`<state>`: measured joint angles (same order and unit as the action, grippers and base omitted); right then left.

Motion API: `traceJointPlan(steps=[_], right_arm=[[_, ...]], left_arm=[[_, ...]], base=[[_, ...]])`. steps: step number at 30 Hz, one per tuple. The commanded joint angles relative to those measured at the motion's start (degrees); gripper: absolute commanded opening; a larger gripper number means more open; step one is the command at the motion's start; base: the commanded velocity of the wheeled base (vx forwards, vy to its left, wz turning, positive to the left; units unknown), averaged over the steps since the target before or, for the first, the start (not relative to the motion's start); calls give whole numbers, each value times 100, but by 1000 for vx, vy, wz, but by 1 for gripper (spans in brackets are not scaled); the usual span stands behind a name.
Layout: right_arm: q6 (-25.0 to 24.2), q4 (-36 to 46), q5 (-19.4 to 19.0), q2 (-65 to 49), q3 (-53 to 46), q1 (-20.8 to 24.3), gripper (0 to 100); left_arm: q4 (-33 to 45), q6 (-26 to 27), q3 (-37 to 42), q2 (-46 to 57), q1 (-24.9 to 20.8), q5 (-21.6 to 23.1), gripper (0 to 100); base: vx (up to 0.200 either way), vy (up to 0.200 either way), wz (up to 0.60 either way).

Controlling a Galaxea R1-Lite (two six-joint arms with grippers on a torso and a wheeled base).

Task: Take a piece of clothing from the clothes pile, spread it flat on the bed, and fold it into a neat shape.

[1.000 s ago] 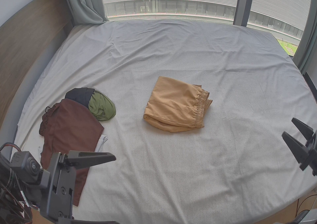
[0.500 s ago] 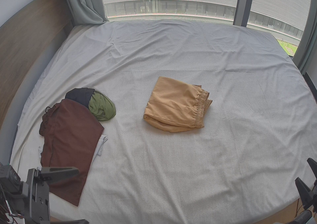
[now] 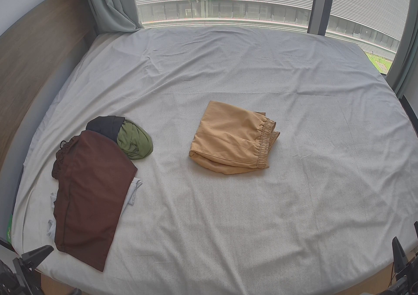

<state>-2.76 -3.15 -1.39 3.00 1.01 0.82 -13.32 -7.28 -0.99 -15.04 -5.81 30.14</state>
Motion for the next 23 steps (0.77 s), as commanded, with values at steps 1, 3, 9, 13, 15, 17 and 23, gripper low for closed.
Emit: traceJointPlan(steps=[1, 3, 9, 13, 15, 17, 23], right_arm=[[232, 306, 148, -282, -92, -73, 100], [293, 306, 121, -282, -92, -82, 100], [319, 323, 42, -282, -92, -82, 100], [319, 323, 34, -282, -92, -82, 100], [319, 323, 34, -282, -92, -82, 100], [319, 323, 34, -282, -92, -82, 100], [302, 341, 86, -282, -92, -82, 100]], left_arm=[[990, 552, 81, 1504, 599, -1379, 100], [937, 596, 81, 1504, 599, -1862, 100], [1288, 842, 81, 1504, 599, -3137, 100], [1315, 772, 90, 1504, 590, -3198, 100], [1324, 763, 90, 1504, 581, -3181, 100], [1324, 719, 90, 1504, 581, -3181, 100], [1332, 728, 90, 1504, 581, -3189, 100]], base=[[0, 0, 0], [0, 0, 0], [0, 0, 0], [0, 0, 0], [0, 0, 0], [0, 0, 0], [0, 0, 0]])
